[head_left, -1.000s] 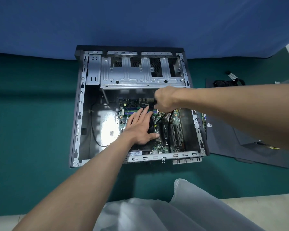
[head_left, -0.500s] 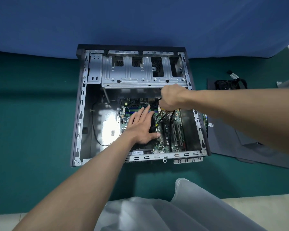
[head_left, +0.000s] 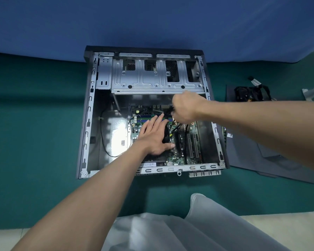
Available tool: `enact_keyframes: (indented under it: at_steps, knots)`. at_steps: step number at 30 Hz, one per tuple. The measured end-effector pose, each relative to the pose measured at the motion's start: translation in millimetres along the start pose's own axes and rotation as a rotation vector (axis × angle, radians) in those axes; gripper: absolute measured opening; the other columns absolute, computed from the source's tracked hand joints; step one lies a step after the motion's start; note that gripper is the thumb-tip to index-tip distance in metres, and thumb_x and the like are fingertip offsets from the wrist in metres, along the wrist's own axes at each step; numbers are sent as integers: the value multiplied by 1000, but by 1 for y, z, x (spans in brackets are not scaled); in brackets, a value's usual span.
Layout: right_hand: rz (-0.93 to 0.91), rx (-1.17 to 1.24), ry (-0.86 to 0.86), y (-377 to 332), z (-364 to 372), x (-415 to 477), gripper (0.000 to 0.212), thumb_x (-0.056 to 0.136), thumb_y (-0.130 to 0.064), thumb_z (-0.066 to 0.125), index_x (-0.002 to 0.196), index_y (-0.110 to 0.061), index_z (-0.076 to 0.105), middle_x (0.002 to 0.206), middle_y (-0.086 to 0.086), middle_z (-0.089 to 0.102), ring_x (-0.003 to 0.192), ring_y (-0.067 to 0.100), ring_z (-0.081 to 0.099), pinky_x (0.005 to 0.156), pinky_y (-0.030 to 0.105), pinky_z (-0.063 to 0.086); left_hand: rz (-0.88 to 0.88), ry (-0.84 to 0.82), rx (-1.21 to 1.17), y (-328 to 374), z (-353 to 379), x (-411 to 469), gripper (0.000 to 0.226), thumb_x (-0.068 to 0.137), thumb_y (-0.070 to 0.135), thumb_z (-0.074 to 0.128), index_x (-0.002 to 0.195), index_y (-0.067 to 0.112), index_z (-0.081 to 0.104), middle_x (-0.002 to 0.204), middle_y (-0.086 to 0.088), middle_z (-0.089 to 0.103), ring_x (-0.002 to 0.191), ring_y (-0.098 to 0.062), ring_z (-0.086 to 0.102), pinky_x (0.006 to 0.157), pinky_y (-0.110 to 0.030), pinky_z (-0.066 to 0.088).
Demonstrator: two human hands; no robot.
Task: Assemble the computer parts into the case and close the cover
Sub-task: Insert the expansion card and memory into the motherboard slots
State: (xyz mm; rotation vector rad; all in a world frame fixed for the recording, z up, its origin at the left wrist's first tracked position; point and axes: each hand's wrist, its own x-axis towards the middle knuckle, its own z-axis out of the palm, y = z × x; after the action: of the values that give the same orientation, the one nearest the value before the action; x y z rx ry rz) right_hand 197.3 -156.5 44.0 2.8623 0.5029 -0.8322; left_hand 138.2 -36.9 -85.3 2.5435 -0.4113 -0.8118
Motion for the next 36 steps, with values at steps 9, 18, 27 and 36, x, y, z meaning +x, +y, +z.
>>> enact_keyframes:
  at_steps: [9, 18, 27, 36]
  knots:
    - [-338, -537, -11, -4, -7, -9, 17, 98, -18, 42, 109, -7, 49, 85, 12, 56, 67, 25, 45, 44, 29, 28, -5, 5, 14, 1, 0, 0, 94, 91, 58, 52, 152, 28, -12, 157, 10, -28, 142, -8, -28, 107, -28, -22]
    - [109, 49, -99, -6, -10, 11, 20, 98, -21, 43, 101, -5, 54, 85, 14, 56, 70, 27, 54, 57, 28, 41, -6, 2, -5, 1, 0, -1, 93, 90, 59, 53, 153, 28, -8, 156, 13, -29, 142, -7, -27, 104, -27, -23]
    - [-560, -773, 5, -4, -8, -11, 13, 96, -14, 41, 86, -13, 49, 81, 12, 55, 71, 29, 58, 51, 33, 38, -11, 15, 8, 1, 0, 1, 96, 90, 59, 53, 152, 27, -13, 158, 11, -26, 143, -8, -27, 107, -28, -21]
    - [162, 219, -322, -7, -8, 3, 24, 99, -12, 45, 79, -2, 52, 64, 8, 49, 47, 17, 44, 34, 18, 35, -13, 6, -6, 1, 0, -2, 93, 90, 59, 53, 153, 28, -8, 156, 13, -28, 142, -7, -27, 104, -27, -22]
